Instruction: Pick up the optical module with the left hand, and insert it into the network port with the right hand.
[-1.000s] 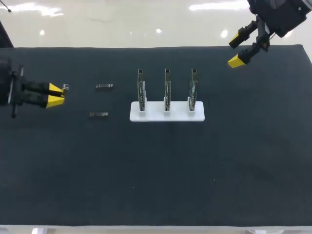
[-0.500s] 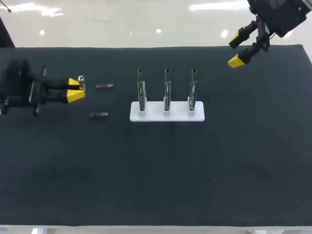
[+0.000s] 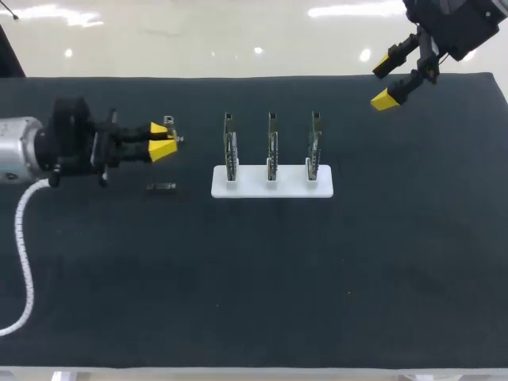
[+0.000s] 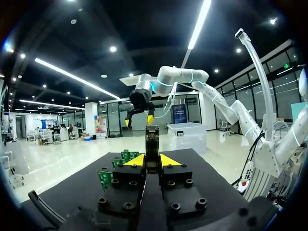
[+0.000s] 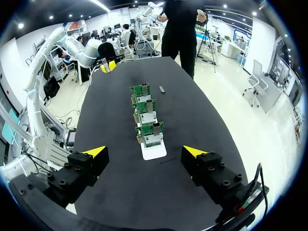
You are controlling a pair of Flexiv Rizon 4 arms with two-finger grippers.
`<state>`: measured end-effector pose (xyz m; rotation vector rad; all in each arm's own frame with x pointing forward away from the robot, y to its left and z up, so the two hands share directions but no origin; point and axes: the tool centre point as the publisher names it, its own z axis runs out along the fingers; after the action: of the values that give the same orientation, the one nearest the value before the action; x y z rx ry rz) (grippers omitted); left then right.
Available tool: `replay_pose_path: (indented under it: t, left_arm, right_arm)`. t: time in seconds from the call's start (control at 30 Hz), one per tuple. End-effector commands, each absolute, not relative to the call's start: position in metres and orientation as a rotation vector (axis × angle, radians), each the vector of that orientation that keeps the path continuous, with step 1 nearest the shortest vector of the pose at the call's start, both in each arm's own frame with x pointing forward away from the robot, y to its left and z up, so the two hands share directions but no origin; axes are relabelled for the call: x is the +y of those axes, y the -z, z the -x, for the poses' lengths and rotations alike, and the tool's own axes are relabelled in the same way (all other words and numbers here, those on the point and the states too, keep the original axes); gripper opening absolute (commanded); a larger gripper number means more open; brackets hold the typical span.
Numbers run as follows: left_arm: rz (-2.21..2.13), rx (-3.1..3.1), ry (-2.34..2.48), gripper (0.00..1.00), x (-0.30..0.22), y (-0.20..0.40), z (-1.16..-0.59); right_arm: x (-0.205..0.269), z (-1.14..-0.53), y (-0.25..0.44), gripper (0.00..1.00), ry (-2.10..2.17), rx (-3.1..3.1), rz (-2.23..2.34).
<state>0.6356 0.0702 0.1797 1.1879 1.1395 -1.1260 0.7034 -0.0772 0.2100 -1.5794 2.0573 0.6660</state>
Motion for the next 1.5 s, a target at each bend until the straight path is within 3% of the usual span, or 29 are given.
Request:
replay_pose_path:
  t: [0.03, 1.5]
  left_arm:
    - [-1.195, 1.131, 1.142, 0.00, 0.063, -0.179, -0.641]
    - [-1.192, 1.174, 1.115, 0.00, -0.019, -0.190, -0.658]
  right_arm:
    - [-0.077, -0.704, -0.210, 1.00, -0.667, 2.056, 1.580]
    - [-0.077, -0.704, -0.210, 1.00, -0.667, 2.056, 1.580]
